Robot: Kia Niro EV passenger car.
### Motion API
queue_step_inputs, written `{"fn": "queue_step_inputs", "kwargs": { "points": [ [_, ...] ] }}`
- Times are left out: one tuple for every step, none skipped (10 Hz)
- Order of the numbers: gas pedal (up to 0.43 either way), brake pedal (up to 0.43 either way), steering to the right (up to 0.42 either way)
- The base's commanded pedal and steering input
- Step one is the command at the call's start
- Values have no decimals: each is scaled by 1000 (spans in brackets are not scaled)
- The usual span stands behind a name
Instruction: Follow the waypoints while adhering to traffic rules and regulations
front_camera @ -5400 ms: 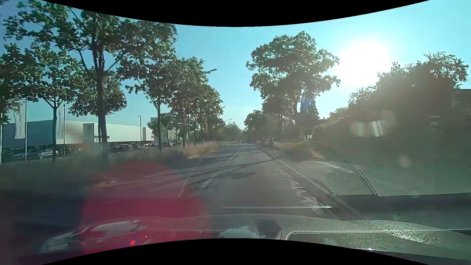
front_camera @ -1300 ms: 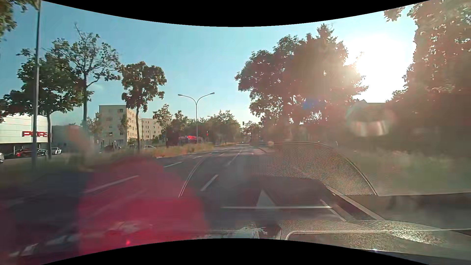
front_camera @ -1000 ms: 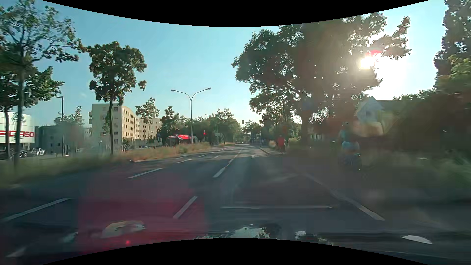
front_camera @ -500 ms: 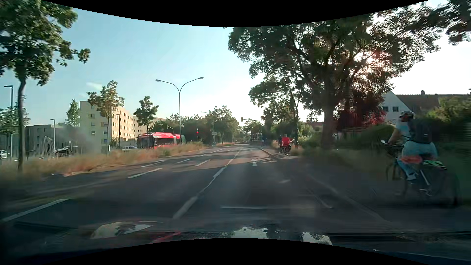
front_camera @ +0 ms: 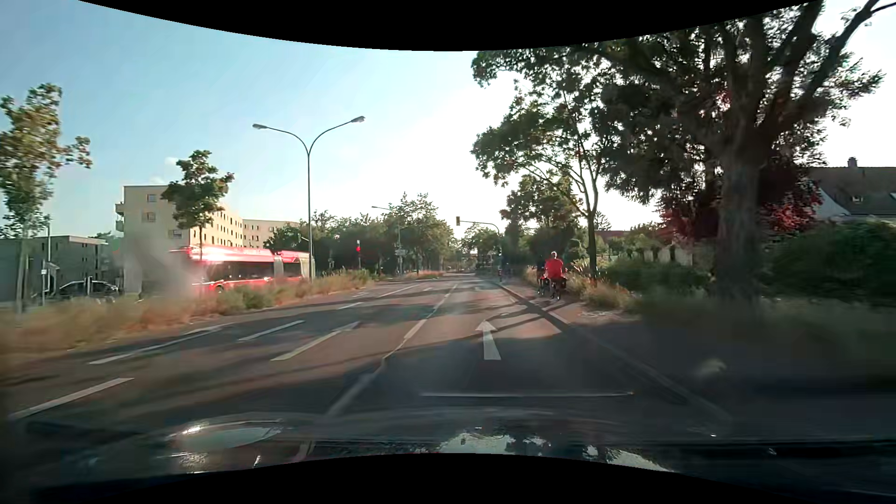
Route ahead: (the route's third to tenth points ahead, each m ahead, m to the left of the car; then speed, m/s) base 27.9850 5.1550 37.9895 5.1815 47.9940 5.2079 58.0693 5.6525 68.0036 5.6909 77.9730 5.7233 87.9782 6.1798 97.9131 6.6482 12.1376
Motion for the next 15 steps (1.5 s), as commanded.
{"fn": "queue_step_inputs", "kwargs": {
  "points": [
    [87,0,-2],
    [87,0,-2],
    [79,0,-2],
    [79,0,-2],
    [79,0,-2],
    [79,0,-2],
    [79,0,-4],
    [79,0,-5],
    [59,0,-5],
    [59,0,-5],
    [59,0,-5],
    [59,0,-5],
    [59,0,-5],
    [59,0,-6],
    [59,0,-5]
  ]
}}
